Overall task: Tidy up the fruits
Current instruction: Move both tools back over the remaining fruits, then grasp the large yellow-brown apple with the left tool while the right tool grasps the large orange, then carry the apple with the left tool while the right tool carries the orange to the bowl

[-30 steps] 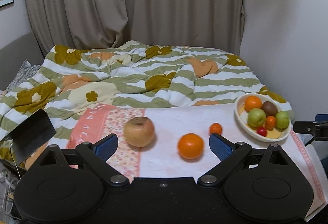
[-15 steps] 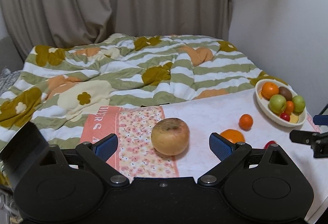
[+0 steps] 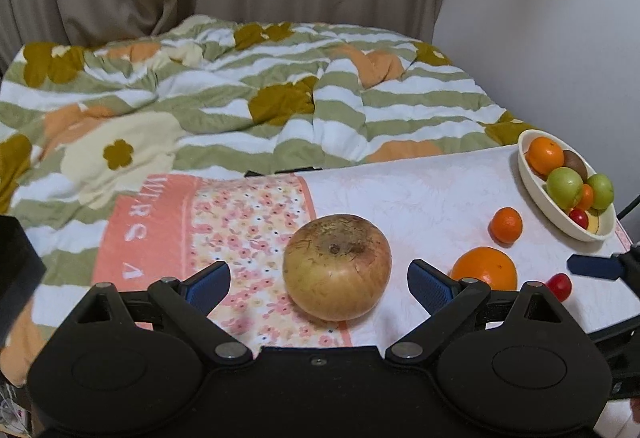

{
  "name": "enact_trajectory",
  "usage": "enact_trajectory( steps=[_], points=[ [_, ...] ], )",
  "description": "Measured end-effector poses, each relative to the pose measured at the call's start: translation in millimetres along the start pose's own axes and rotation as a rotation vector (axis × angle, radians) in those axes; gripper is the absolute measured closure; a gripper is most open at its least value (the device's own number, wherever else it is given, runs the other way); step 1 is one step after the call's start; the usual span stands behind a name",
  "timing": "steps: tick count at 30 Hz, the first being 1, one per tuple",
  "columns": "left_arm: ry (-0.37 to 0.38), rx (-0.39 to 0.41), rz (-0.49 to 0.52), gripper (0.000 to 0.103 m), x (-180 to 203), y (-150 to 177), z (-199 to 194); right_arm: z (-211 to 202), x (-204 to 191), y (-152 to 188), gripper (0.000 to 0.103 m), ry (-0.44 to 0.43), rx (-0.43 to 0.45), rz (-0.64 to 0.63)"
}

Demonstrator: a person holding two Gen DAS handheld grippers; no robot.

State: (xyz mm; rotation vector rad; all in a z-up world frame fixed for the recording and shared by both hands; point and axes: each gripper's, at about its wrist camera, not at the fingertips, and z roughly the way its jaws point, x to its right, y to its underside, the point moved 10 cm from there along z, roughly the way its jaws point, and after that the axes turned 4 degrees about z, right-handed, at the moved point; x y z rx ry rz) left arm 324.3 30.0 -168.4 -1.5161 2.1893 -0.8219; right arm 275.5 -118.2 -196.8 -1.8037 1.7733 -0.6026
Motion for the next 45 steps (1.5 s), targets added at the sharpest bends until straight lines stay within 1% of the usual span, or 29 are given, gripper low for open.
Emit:
enact_trajectory(
  steps=[5, 11, 14, 20, 22, 24, 29, 34, 35, 36, 37, 42, 45],
  points=[
    [0.028, -0.041, -0.029, 0.008, 3.8, -1.0, 21.4, 16.5, -2.0, 1.5, 0.000, -0.018, -0.025, -0.003],
    [0.048, -0.080, -0.055, 0.018, 9.4, -0.2, 38.2, 29.0, -8.9, -2.0, 0.000, -0.034, -0.041, -0.048],
    [0.037, -0.091, -0.051, 0.024, 9.3, 1.1, 43.1, 34.0, -11.5, -5.4, 0.000, -0.032, -0.044, -0.089],
    [0.043, -0.091, -0.054, 0.025, 6.7, 2.6, 43.4, 42.0, -18.5, -9.8, 0.000, -0.075, -0.062, -0.094],
    [0.036, -0.091, -0.047, 0.025, 6.1, 4.0, 41.5, 44.6, -20.4, -9.3, 0.001, -0.076, -0.068, -0.097],
    [0.017, -0.090, -0.031, 0.025, 5.5, 6.2, 39.5, 47.2, -21.2, -10.1, 0.004, -0.080, -0.070, -0.092],
    [-0.002, -0.093, -0.028, 0.025, 1.0, 13.0, 33.4, 51.9, -22.6, -9.2, 0.010, -0.087, -0.083, -0.104],
    [-0.017, -0.096, -0.035, 0.025, -3.9, 21.2, 25.5, 53.9, -23.7, -9.7, 0.012, -0.086, -0.081, -0.112],
    [-0.018, -0.097, -0.038, 0.025, -4.7, 22.9, 24.1, 53.8, -23.8, -9.5, 0.015, -0.088, -0.082, -0.113],
    [-0.019, -0.097, -0.039, 0.025, -4.8, 23.5, 22.9, 54.1, -24.4, -8.9, 0.025, -0.092, -0.085, -0.116],
    [-0.021, -0.097, -0.040, 0.025, -5.1, 24.9, 21.1, 54.9, -25.2, -8.5, 0.026, -0.093, -0.089, -0.122],
    [-0.025, -0.084, -0.053, 0.025, -6.0, 28.4, 7.8, 52.2, -26.6, -8.9, 0.027, -0.096, -0.085, -0.125],
    [-0.027, -0.068, -0.059, 0.025, -5.3, 29.7, -4.4, 43.4, -29.6, -9.5, 0.027, -0.100, -0.070, -0.127]
  ],
)
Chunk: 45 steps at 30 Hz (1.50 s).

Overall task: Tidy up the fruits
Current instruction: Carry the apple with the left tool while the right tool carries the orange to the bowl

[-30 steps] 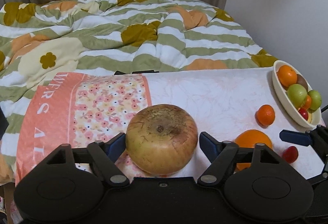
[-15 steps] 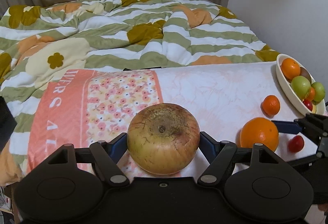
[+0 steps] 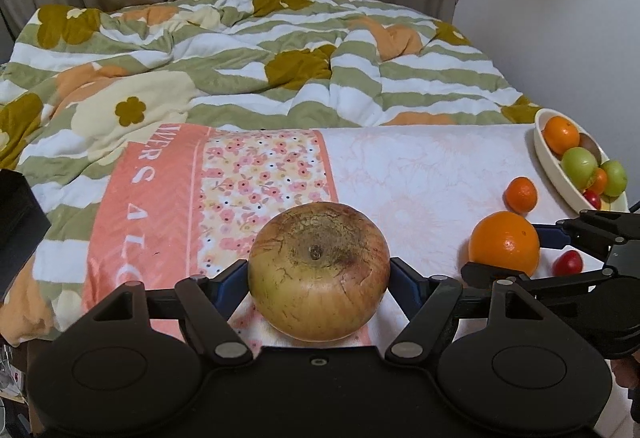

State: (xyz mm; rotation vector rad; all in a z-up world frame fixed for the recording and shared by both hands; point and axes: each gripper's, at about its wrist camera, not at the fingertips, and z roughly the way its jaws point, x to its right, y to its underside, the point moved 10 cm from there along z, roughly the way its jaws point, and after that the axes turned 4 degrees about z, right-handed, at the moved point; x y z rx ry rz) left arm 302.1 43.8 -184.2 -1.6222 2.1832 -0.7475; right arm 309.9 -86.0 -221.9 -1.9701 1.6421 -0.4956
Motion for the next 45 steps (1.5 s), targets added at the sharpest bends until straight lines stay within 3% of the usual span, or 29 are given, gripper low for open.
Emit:
enact_trajectory(
  steps=[10, 20, 34, 45],
  points=[
    [0.020, 0.072, 0.009, 0.025, 14.0, 1.4, -42.9, -42.9, -7.6, 1.1, 0.027, -0.005, 0.047, 0.047],
    [0.049, 0.161, 0.069, 0.025, 49.5, -5.8, -86.1, -101.6, 14.2, 11.5, 0.027, 0.043, 0.107, 0.125],
    [0.023, 0.224, 0.035, 0.025, 153.1, -23.2, -107.2, -177.1, 112.0, 29.4, 0.027, 0.049, 0.175, 0.106],
    [0.011, 0.231, -0.018, 0.025, 225.0, -41.3, -84.7, -190.9, 200.0, 41.6, 0.027, 0.037, 0.174, 0.044]
  ],
)
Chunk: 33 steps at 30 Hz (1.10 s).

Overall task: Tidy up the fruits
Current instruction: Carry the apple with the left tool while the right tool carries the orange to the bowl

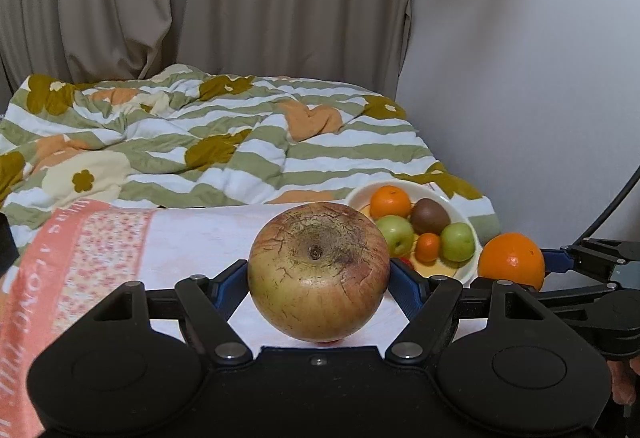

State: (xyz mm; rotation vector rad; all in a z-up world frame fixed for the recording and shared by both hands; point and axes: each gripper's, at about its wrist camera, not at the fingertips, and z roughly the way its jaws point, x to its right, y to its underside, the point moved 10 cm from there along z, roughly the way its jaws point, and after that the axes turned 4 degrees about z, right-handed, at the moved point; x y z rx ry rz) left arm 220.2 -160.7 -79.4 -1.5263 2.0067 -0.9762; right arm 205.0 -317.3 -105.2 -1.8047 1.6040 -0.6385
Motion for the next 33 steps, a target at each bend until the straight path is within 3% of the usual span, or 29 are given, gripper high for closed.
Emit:
enact_trajectory(
  steps=[16, 33],
  points=[
    [0.081, -0.093, 0.069, 0.025, 36.7, -30.7, 102.7, 44.6, 52.2, -5.8, 0.027, 0.041, -0.042, 0.083],
    [0.141, -0.166, 0.134, 0.025, 39.9, -48.6, 194.6, 90.9, 45.6, 7.7, 0.027, 0.068, -0.109, 0.113]
  ],
)
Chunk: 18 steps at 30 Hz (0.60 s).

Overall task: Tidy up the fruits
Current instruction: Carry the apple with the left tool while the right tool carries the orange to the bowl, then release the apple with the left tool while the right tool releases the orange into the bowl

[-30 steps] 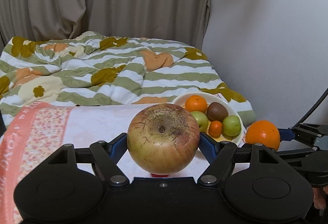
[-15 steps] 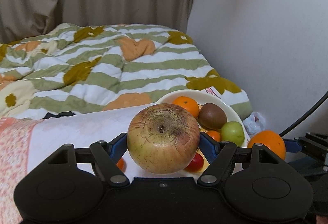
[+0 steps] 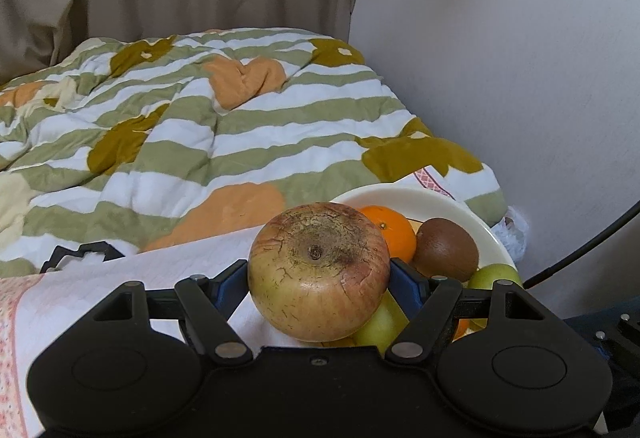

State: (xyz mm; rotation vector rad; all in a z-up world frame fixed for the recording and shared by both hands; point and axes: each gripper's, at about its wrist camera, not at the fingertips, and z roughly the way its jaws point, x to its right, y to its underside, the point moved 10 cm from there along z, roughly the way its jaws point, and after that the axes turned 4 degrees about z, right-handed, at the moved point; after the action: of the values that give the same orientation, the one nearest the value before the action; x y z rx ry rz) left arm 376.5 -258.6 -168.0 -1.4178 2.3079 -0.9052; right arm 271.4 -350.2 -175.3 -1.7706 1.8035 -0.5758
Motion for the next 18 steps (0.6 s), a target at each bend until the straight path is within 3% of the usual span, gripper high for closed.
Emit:
enact_trajectory(
  steps=[8, 10, 11, 18],
  points=[
    [-0.011, 0.000, 0.032, 0.024, 3.6, -3.6, 9.4, 4.0, 1.9, 1.1, 0.027, 0.010, -0.010, 0.018],
    [-0.004, 0.027, 0.033, 0.007, 4.4, -6.9, 4.3, 3.8, 1.8, 1.1, 0.027, 0.014, -0.008, 0.017],
    [-0.006, 0.048, 0.031, 0.004, 4.0, -9.2, -1.4, 3.4, 2.0, 0.9, 0.027, 0.015, -0.007, 0.016],
    [-0.038, 0.074, 0.027, 0.003, -4.7, -6.2, -29.4, 0.6, -0.3, -1.0, 0.027, 0.015, 0.001, 0.001]
  ],
)
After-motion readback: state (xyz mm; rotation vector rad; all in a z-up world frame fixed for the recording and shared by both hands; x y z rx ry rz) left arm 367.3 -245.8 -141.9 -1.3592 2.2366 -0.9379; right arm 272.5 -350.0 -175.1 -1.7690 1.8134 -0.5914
